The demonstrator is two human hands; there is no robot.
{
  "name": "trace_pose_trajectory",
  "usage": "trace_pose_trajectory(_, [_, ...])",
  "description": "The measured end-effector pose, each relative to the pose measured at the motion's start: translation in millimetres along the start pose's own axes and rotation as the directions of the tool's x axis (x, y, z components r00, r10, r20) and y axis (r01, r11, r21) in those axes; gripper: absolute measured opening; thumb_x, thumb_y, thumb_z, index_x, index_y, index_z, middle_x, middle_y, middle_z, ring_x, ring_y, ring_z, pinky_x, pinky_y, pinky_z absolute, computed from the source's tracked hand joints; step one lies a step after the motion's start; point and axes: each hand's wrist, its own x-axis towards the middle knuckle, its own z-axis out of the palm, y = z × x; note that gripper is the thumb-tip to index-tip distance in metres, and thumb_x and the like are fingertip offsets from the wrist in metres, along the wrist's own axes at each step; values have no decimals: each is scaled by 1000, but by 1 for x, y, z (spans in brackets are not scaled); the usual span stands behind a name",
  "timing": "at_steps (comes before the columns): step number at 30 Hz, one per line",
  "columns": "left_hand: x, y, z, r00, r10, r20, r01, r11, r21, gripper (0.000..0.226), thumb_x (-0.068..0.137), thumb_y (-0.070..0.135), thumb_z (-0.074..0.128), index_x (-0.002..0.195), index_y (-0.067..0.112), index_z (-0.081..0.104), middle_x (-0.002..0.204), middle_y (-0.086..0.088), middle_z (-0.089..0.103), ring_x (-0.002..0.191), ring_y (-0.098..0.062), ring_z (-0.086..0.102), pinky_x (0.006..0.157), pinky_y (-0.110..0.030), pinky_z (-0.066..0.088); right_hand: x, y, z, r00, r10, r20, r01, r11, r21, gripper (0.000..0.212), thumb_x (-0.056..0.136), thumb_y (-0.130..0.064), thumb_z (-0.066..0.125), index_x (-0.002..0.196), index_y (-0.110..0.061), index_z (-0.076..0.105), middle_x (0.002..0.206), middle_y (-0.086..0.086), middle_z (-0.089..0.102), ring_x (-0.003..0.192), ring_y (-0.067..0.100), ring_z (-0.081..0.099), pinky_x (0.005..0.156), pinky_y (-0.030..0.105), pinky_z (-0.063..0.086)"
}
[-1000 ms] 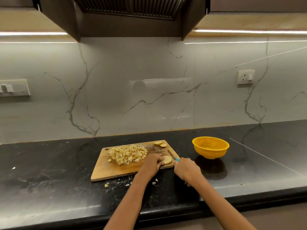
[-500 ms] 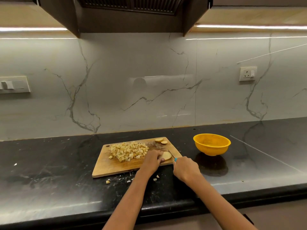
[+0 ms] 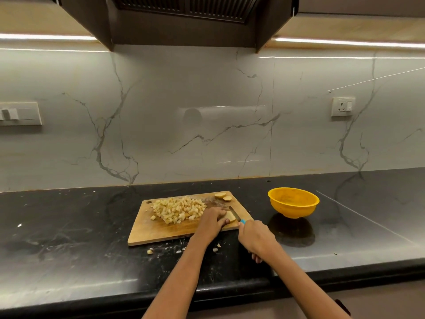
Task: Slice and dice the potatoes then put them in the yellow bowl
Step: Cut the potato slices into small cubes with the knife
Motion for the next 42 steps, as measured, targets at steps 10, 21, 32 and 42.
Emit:
trace_pose_trajectory(10, [4, -3, -2, 1000, -8, 19, 8, 1000, -14, 37, 89, 22, 61, 122, 4, 60, 128, -7, 59, 117, -19, 52, 97, -25, 36, 2, -13, -14, 978, 98, 182, -90, 994, -56, 41, 103, -33, 30, 94, 1, 51, 70, 9, 56, 54, 16, 56, 56, 27, 51])
trace_pose_trajectory(21, [-1, 2, -1, 1000, -18, -7, 18, 1000, 6, 35, 88, 22, 62, 118, 3, 63, 124, -7, 62, 114, -19, 56, 95, -26, 41, -2, -9, -1, 993, -71, 95, 97, 945, -311, 33, 101, -23, 38, 124, -7, 55, 123, 11, 60, 111, 26, 59, 88, 33, 48])
trace_pose_trajectory(32, [-3, -2, 8, 997, -27, -67, 26, 999, -23, 38, 91, 24, 58, 124, 5, 58, 132, -6, 56, 123, -19, 47, 98, -22, 31, -20, 12, -10, 999, -29, -25, 27, 994, -105, 44, 102, -37, 33, 117, -4, 57, 103, 8, 64, 88, 18, 65, 70, 27, 52])
trace_pose_trajectory(42, [-1, -5, 6, 996, -46, -78, 41, 997, -61, 39, 88, 23, 62, 122, 4, 60, 131, -7, 57, 122, -18, 49, 100, -22, 32, -8, -7, 2, 1000, 0, 26, 2, 997, -80, 43, 102, -36, 32, 116, -2, 55, 87, 8, 63, 76, 18, 64, 69, 29, 53])
